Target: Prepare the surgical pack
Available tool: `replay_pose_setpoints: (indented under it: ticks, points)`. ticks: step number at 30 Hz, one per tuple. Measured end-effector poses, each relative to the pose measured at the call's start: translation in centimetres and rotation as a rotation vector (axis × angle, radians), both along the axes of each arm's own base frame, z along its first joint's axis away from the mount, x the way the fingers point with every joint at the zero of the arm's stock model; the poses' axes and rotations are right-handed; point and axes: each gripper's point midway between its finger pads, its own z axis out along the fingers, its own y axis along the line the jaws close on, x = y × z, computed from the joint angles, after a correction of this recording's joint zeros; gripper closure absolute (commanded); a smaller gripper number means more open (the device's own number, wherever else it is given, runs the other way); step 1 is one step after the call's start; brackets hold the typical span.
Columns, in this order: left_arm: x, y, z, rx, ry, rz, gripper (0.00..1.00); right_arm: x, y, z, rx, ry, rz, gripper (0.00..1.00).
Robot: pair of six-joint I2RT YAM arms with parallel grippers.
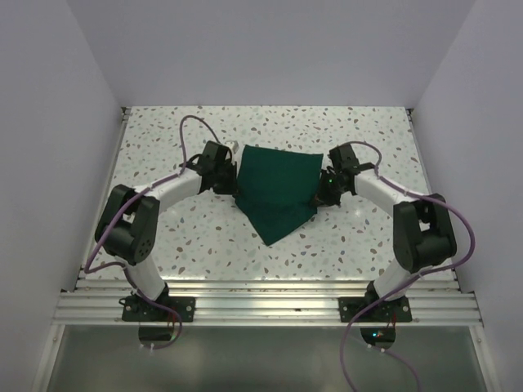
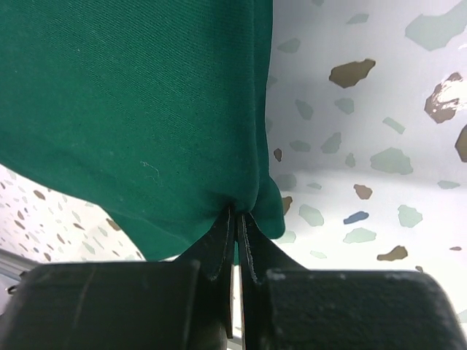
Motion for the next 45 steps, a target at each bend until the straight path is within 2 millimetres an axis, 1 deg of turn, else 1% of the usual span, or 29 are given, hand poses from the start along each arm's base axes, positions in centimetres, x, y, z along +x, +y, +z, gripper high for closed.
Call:
replay_pose_setpoints:
  ticks: [1, 2, 7, 12, 14, 15, 16, 17, 18, 19, 20, 21, 25, 26, 29, 31, 33, 35, 37, 38, 40, 42, 44, 45]
  points:
    - [0.0, 0.0, 0.0, 0.002, -0.002, -0.002, 0.97, 0.1, 0.0, 0.0, -0.004, -0.002, 0.001, 0.94]
    - [0.1, 0.0, 0.0, 0.003, -0.004, -0.003, 0.96, 0.3, 0.0, 0.1, -0.007, -0.005, 0.002, 0.93]
    - [-0.1, 0.0, -0.1, -0.013, -0.016, 0.007, 0.97, 1.5, -0.4, 0.3, -0.043, -0.022, 0.008, 0.91]
    - [-0.6, 0.0, -0.3, -0.043, -0.026, 0.032, 0.98, 3.6, -0.7, 0.2, -0.079, -0.038, 0.018, 0.9]
    - [-0.8, 0.0, -0.3, -0.054, -0.026, 0.042, 0.97, 4.3, -0.8, 0.2, -0.084, -0.044, 0.018, 0.87]
    - [-0.9, -0.1, -0.4, -0.059, -0.025, 0.046, 0.92, 4.6, -0.9, 0.2, -0.087, -0.048, 0.015, 0.81]
    - [-1.0, -0.1, -0.3, -0.063, -0.028, 0.048, 0.86, 4.9, -1.0, 0.3, -0.092, -0.051, 0.013, 0.8]
    - [-1.2, 0.0, -0.2, -0.064, -0.028, 0.053, 0.78, 5.2, -1.1, 0.3, -0.098, -0.055, 0.013, 0.75]
    - [-1.4, 0.1, -0.2, -0.057, -0.028, 0.057, 0.6, 5.5, -1.2, 0.3, -0.102, -0.059, 0.012, 0.74]
    - [-1.6, 0.5, -0.2, -0.041, -0.024, 0.067, 0.53, 5.8, -1.4, 0.4, -0.108, -0.063, 0.01, 0.73]
    - [-1.9, 0.8, -0.2, -0.031, -0.02, 0.079, 0.48, 6.0, -1.6, 0.4, -0.116, -0.066, 0.007, 0.69]
    - [-2.0, 1.4, -0.2, -0.005, -0.019, 0.097, 0.41, 6.2, -1.7, 0.5, -0.122, -0.07, 0.003, 0.67]
    - [-2.7, 4.0, 0.8, 0.105, -0.021, 0.149, 0.39, 6.8, -2.3, 1.0, -0.146, -0.084, -0.006, 0.63]
    - [-2.7, 4.4, 1.2, 0.127, -0.028, 0.158, 0.39, 6.9, -2.3, 1.2, -0.148, -0.087, -0.006, 0.6]
    - [-2.5, 5.4, 2.9, 0.172, -0.064, 0.162, 0.38, 7.3, -2.5, 1.7, -0.154, -0.097, -0.01, 0.58]
    - [-2.1, 5.5, 4.4, 0.186, -0.099, 0.142, 0.38, 7.5, -2.6, 2.1, -0.154, -0.105, -0.014, 0.58]
    - [-0.8, 4.7, 6.6, 0.179, -0.157, 0.092, 0.38, 7.3, -2.7, 2.4, -0.155, -0.107, -0.017, 0.57]
    - [0.4, 2.9, 8.9, 0.175, -0.221, 0.006, 0.39, 7.1, -3.0, 3.0, -0.159, -0.111, -0.022, 0.57]
    - [1.7, 0.0, 10.9, 0.178, -0.298, -0.103, 0.4, 6.8, -3.1, 3.9, -0.156, -0.126, -0.025, 0.57]
    - [1.8, -1.8, 11.5, 0.173, -0.327, -0.168, 0.4, 6.7, -3.2, 4.5, -0.152, -0.139, -0.028, 0.57]
    - [1.4, -5.0, 11.6, 0.166, -0.358, -0.307, 0.41, 6.3, -3.3, 5.6, -0.144, -0.162, -0.032, 0.57]
    - [0.3, -8.0, 10.8, 0.144, -0.359, -0.463, 0.41, 5.8, -3.3, 6.6, -0.133, -0.181, -0.033, 0.57]
    - [-0.2, -10.0, 9.7, 0.134, -0.345, -0.579, 0.42, 5.5, -3.3, 7.2, -0.124, -0.192, -0.033, 0.57]
    - [-0.2, -10.6, 9.2, 0.135, -0.341, -0.612, 0.43, 5.3, -3.3, 7.3, -0.12, -0.192, -0.033, 0.57]
